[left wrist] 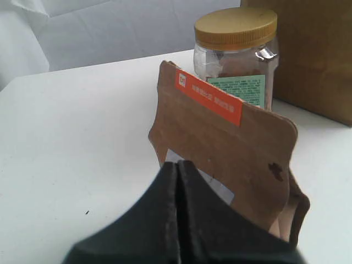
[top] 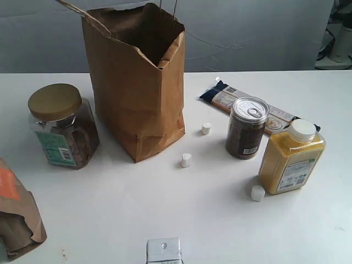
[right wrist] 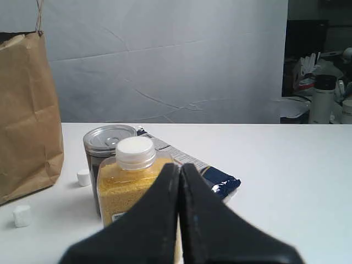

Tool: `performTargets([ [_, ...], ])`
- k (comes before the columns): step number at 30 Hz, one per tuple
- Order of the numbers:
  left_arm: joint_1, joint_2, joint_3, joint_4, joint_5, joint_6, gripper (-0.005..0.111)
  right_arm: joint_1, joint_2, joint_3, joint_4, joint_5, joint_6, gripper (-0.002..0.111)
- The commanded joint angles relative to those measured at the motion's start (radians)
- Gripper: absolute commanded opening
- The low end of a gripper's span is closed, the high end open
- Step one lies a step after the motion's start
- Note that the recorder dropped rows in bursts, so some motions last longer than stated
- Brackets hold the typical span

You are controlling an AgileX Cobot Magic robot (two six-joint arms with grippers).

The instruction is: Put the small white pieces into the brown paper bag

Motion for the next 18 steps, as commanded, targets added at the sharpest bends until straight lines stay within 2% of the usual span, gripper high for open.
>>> performTargets([
  [1,-0.004,-0.003,0.003,-0.009,-0.006,-0.002,0.000,-0.001,-0.003,0.004,-0.010,-0.007,0.000,0.000],
  [8,-0.004,-0.003,0.003,-0.009,-0.006,-0.002,0.000,-0.001,-0.003,0.004,-0.010,-0.010,0.000,0.000],
  [14,-0.004,-0.003,0.003,-0.009,-0.006,-0.002,0.000,-0.001,-0.003,0.004,0.165,-0.046,0.046,0.000],
  [18,-0.004,-0.003,0.003,-0.009,-0.006,-0.002,0.000,-0.001,0.060,0.004,0.180,-0.047,0.046,0.000],
])
